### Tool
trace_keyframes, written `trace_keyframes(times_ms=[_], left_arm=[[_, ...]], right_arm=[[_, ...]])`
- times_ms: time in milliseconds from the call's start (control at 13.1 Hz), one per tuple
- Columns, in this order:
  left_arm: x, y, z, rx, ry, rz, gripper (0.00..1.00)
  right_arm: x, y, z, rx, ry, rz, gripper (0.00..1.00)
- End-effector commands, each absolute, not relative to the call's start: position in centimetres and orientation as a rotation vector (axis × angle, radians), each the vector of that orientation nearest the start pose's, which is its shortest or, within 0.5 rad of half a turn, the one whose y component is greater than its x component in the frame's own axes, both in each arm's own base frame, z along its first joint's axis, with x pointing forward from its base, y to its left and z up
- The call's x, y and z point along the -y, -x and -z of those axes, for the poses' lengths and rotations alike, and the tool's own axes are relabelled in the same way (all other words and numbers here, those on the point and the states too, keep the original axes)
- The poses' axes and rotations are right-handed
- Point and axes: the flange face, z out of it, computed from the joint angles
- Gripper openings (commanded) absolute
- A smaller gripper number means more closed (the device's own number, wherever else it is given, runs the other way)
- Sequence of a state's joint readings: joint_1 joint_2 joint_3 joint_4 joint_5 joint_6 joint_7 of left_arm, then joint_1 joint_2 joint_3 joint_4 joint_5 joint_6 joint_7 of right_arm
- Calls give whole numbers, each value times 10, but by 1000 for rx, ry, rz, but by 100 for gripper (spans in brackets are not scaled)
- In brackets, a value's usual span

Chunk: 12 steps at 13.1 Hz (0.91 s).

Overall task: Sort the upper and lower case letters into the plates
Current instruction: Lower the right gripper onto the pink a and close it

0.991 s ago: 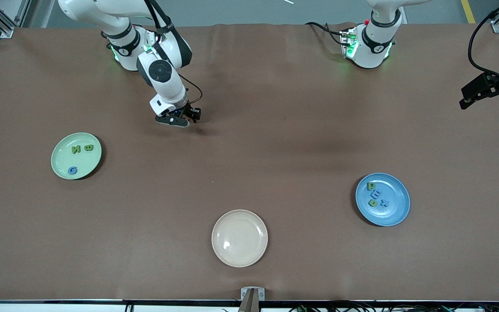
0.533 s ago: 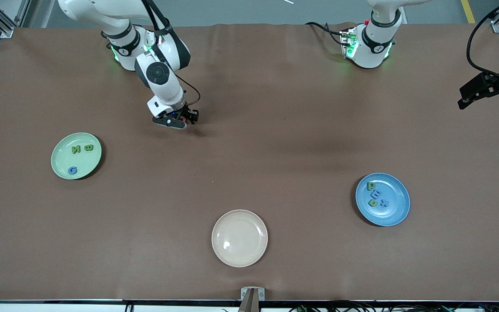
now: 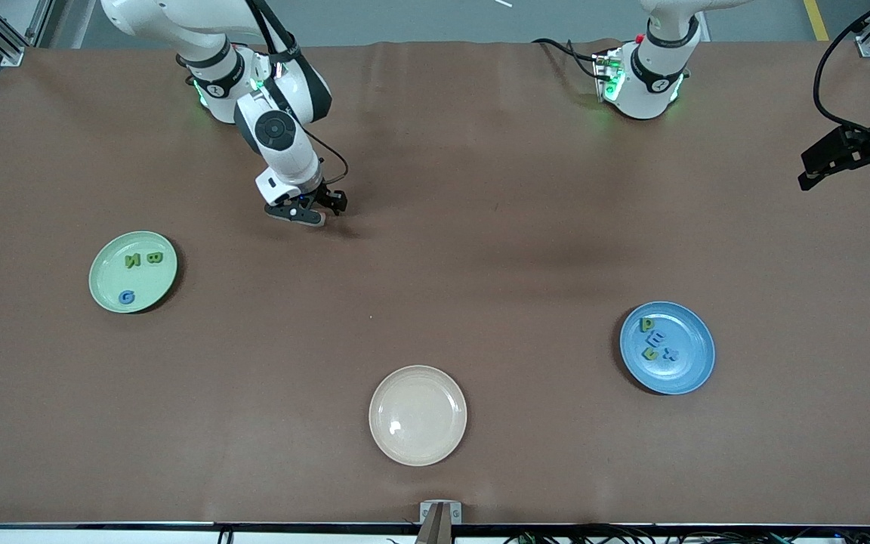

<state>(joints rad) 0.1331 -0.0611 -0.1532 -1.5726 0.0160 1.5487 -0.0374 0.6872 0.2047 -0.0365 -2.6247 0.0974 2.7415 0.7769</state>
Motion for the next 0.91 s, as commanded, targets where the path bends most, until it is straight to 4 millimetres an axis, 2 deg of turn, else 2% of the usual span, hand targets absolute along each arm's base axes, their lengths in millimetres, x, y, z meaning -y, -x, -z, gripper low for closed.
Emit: trace_keyframes(times_ms=[0,229,457,838], left_arm=[[13,-529,-660,0,3135,68,100],[13,-531,-658,0,3135,61,100],[12,-530,-659,0,3133,66,100],[13,-531,-658,19,3134,69,100]], right_arm=[[-247,-337,-172,-378,3154,-146,90],[-247,-338,-172,-377,3152,-142,87],[-234,-360,-176,-440,3126,-108,87],[-235,-374,-182,-456,3107,-76,85]])
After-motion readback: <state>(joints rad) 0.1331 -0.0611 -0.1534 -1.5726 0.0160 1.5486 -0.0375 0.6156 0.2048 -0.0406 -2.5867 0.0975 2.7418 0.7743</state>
